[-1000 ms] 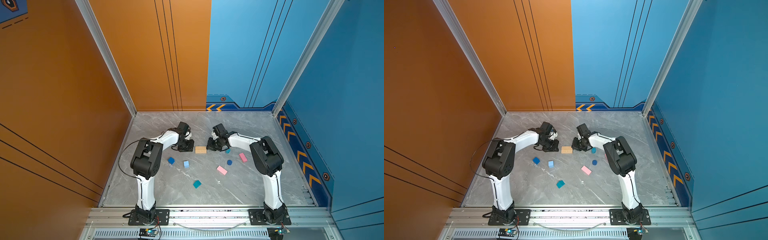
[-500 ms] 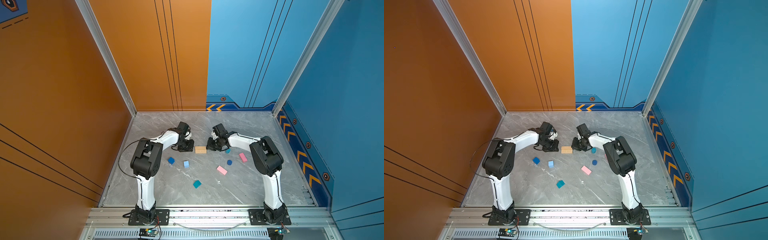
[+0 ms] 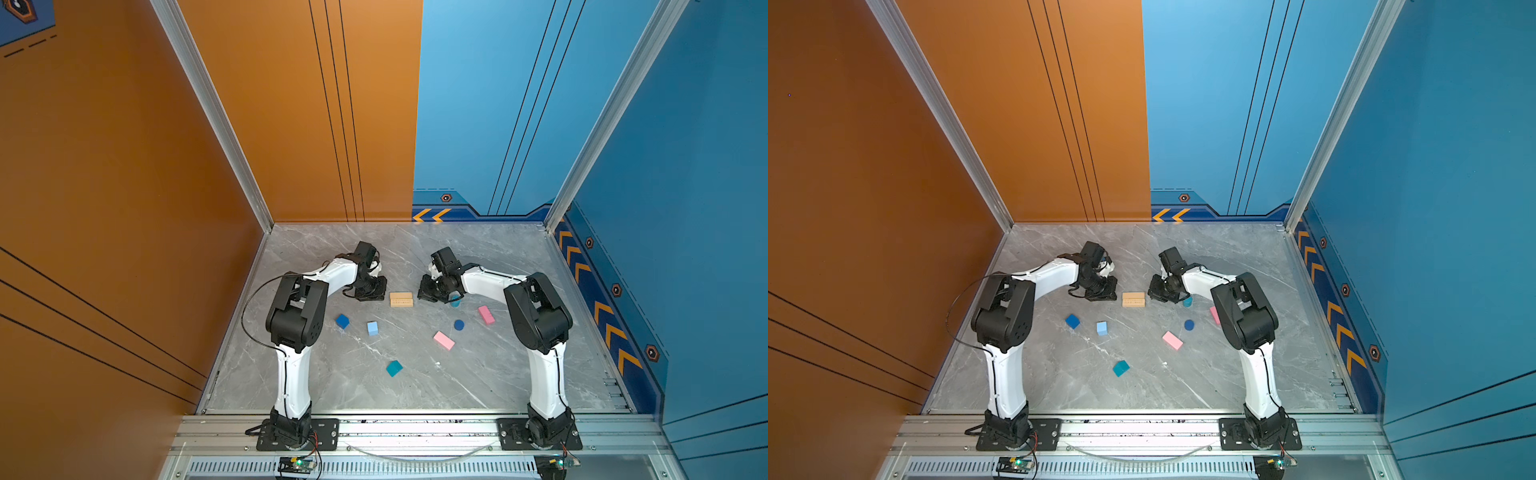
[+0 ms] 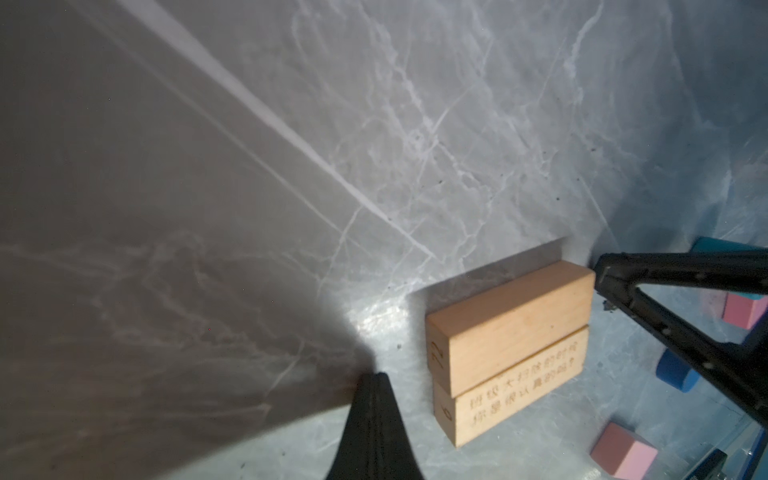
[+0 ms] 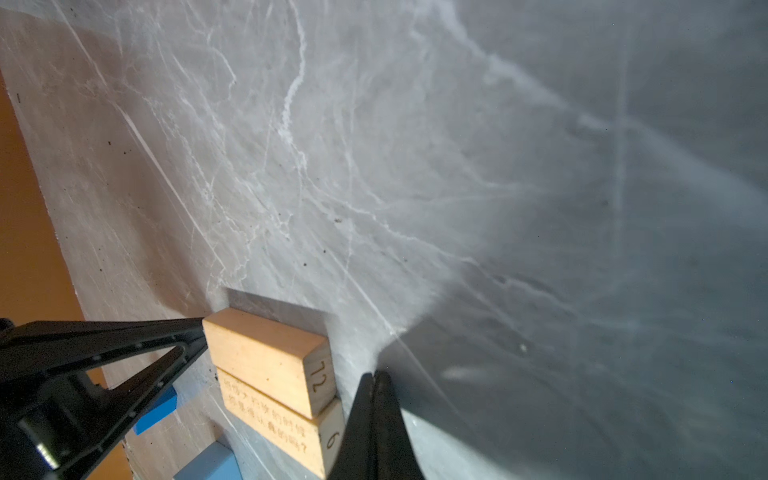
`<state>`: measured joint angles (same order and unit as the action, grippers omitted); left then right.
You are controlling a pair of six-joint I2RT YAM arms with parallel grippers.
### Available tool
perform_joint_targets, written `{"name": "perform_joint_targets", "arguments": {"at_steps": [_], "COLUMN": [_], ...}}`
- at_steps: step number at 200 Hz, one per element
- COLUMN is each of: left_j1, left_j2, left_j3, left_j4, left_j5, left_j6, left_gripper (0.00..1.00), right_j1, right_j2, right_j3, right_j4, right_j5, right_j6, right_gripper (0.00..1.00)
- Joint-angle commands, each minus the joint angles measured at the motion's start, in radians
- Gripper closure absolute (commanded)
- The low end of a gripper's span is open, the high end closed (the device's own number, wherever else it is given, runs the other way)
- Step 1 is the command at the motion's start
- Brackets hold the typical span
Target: Build the wood block tower
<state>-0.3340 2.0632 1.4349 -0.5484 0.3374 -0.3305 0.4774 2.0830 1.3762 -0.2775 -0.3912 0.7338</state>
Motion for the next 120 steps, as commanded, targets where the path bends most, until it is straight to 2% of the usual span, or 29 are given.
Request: {"name": "perform_joint_targets", "arguments": {"at_steps": [1,120], "left_j1": [0.001,-0.025], "left_j2": [0.03,0.063], "left_j3": [0.029,0.054], "left_j4": [-0.024,-0.024], "left_j5": [0.005,0.022], "left_j6": [0.002,-0.007], "left_gripper": [1.0,1.0], "right_j1": [-0.008,-0.011], "right_j2": [-0.037,-0.031], "right_j3": [-0.03,-0.041], "right_j4": [-0.057,-0.053], "right_j5": [0.038,0.033], "right_j6": [0.003,0.004], "right_gripper": [1.0,1.0]}}
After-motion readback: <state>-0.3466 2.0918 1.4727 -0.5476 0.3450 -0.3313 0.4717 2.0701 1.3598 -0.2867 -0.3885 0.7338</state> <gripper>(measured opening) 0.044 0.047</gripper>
